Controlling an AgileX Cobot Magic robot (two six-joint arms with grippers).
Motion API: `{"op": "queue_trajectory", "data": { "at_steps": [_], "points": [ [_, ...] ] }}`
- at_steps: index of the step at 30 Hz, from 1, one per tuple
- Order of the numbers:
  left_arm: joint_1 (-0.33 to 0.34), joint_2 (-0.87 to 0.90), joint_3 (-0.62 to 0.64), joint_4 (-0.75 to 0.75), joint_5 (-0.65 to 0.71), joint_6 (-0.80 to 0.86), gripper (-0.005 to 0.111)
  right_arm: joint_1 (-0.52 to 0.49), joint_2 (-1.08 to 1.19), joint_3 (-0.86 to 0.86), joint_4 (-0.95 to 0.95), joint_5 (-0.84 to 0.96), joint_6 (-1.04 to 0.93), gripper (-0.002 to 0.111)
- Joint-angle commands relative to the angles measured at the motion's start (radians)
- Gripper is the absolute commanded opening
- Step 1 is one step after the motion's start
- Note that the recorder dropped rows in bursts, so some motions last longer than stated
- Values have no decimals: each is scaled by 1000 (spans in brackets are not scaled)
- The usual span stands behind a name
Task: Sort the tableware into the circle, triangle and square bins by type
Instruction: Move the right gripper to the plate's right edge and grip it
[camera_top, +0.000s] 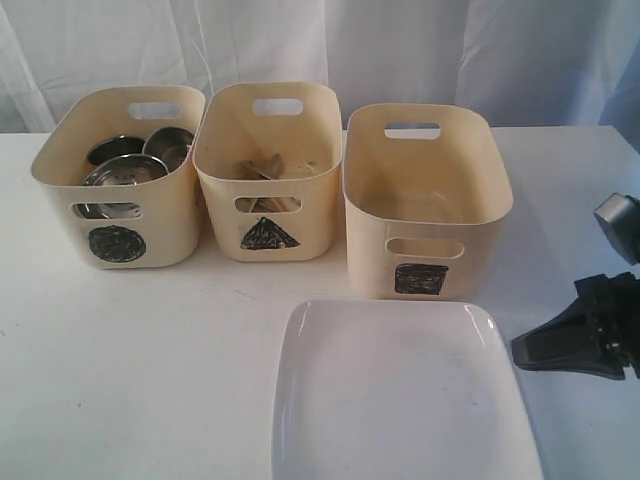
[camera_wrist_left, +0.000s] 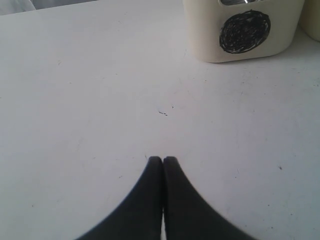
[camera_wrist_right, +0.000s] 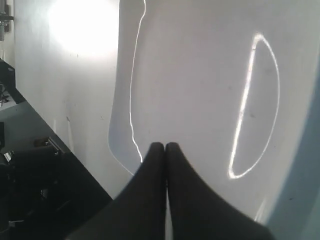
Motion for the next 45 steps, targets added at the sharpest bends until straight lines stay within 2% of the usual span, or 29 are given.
{"op": "queue_trajectory", "data": {
  "at_steps": [1, 6, 12, 20, 23, 25, 28, 30, 32, 37, 45],
  "points": [
    [-4, -3, 4, -6, -1, 0, 0, -48, 48, -8, 9, -7, -92, 0],
    [-4, -3, 4, -6, -1, 0, 0, -106, 161, -12, 45, 16, -150, 0],
    [-4, -3, 4, -6, -1, 0, 0, -121, 248, -30, 63, 16, -206, 0],
    [-4, -3, 4, -6, -1, 0, 0, -123, 251, -34, 54, -108, -181, 1],
    [-4, -3, 4, -6, -1, 0, 0, -123, 251, -36, 56, -156, -174, 13],
    [-4, -3, 4, -6, -1, 0, 0, -123, 251, -36, 58, -178, -165, 27],
    [-4, -3, 4, -6, -1, 0, 0, -123, 251, -36, 60, -180, -165, 54],
    [-4, -3, 4, -6, -1, 0, 0, -121, 257, -36, 81, -180, -165, 67],
    [-4, -3, 4, -6, -1, 0, 0, -116, 272, -36, 88, -175, -165, 69],
    [-4, -3, 4, -6, -1, 0, 0, -87, 321, -36, 90, -173, -169, 66],
    [-4, -3, 4, -6, -1, 0, 0, -55, 349, -36, 134, -162, -271, 66]
  ]
}}
